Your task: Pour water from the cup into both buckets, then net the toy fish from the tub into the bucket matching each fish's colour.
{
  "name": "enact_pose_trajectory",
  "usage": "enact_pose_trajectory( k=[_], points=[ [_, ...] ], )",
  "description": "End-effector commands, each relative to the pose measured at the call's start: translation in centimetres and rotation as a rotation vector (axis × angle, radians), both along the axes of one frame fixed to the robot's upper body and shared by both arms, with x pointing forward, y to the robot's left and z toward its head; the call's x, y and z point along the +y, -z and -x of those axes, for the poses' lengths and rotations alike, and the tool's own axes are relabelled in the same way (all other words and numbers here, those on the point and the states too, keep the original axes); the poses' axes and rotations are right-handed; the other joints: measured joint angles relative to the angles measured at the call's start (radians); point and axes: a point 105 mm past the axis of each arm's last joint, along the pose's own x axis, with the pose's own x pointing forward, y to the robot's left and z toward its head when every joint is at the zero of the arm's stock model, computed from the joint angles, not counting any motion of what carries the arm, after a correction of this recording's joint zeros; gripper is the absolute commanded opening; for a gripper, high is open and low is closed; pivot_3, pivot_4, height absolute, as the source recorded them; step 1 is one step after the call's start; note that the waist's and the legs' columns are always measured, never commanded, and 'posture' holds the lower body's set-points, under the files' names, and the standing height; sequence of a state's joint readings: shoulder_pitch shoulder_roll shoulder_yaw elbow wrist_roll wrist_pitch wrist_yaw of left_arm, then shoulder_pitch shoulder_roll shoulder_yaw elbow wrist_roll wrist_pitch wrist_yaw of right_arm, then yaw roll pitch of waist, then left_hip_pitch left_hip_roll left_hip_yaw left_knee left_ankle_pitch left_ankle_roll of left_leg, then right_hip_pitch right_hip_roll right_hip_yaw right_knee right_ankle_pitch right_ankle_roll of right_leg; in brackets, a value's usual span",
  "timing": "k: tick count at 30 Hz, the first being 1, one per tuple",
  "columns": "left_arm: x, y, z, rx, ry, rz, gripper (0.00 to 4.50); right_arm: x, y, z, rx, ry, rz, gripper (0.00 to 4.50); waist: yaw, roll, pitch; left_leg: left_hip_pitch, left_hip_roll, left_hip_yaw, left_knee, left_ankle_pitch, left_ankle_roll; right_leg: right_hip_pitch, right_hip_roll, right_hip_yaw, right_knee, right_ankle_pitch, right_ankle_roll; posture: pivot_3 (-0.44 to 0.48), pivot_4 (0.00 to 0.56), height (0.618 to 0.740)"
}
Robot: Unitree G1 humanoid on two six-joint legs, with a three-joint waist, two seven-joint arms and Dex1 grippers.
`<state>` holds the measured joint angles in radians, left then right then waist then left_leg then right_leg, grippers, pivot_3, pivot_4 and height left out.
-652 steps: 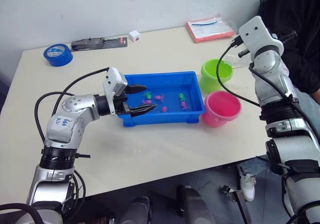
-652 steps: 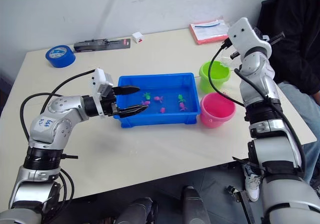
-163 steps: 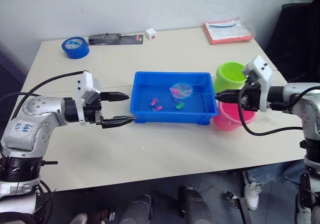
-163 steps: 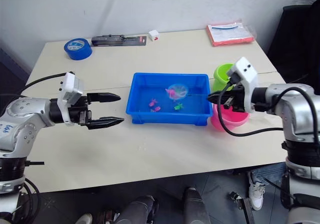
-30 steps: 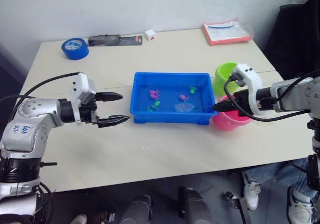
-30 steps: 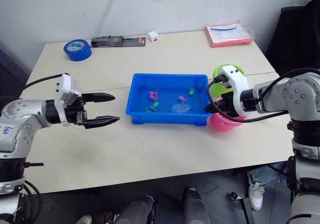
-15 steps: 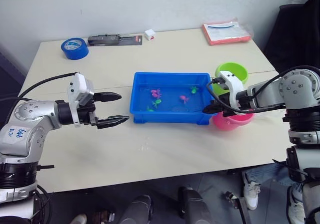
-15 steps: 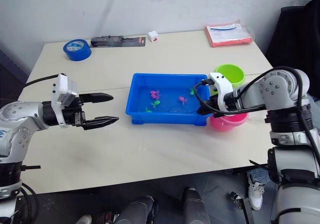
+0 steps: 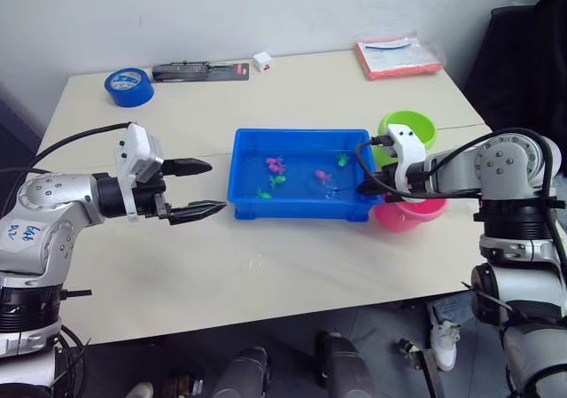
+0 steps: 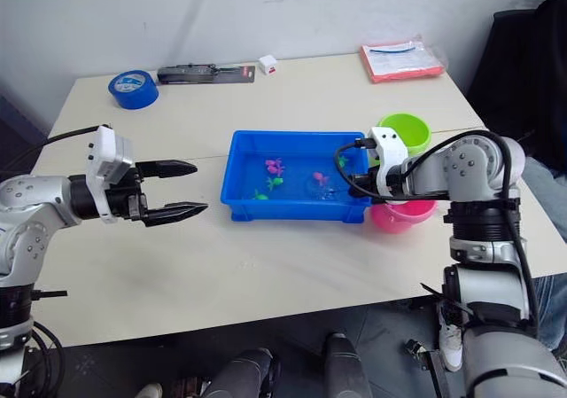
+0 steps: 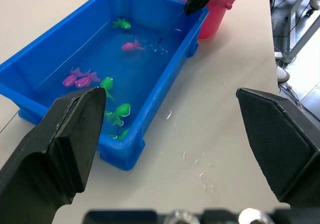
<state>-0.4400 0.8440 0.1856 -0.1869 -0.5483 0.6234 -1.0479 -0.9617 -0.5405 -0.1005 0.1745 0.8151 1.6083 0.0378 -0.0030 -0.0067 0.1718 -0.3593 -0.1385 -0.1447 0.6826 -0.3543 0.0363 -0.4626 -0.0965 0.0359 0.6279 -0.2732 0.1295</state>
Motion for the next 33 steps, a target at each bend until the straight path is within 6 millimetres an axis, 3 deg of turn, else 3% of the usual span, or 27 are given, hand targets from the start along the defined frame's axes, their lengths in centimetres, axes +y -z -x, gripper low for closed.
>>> enact_pose_trajectory(
  k=[1, 16, 22, 33],
  points=[
    [-0.2, -1.1, 0.1, -0.035, 0.023, -0.011, 4.50, -0.1, -2.1, -0.2, -0.103, 0.016, -0.027, 0.78, -0.001, 0.000, 0.000, 0.000, 0.000, 0.000, 0.000, 0.000, 0.000, 0.000, 0.000, 0.000, 0.000, 0.000, 0.000, 0.000, 0.150, 0.740],
    [-1.7, -1.0, -1.1, -0.039, 0.101, 0.020, 4.50, -0.2, -5.2, 4.8, -0.399, -0.107, -0.153, 0.78, 0.000, 0.000, 0.000, 0.000, 0.000, 0.000, 0.000, 0.000, 0.000, 0.000, -0.001, -0.003, 0.000, 0.000, 0.000, 0.000, 0.150, 0.740],
    [-3.0, -1.0, -1.7, -0.045, 0.160, 0.023, 4.50, -1.5, -5.4, 7.0, -0.526, -0.092, -0.137, 0.78, 0.002, 0.000, 0.000, 0.000, 0.000, 0.000, 0.000, 0.000, 0.001, 0.000, -0.001, -0.002, 0.000, 0.000, 0.000, 0.000, 0.150, 0.740],
    [-3.2, -1.2, -2.6, -0.050, 0.191, 0.018, 4.50, -8.1, -6.4, 12.0, -0.735, 0.037, 0.153, 0.78, 0.011, 0.000, 0.000, 0.000, -0.001, 0.001, 0.001, -0.001, 0.001, 0.001, -0.001, -0.002, 0.000, 0.000, 0.000, 0.000, 0.150, 0.740]
  ],
)
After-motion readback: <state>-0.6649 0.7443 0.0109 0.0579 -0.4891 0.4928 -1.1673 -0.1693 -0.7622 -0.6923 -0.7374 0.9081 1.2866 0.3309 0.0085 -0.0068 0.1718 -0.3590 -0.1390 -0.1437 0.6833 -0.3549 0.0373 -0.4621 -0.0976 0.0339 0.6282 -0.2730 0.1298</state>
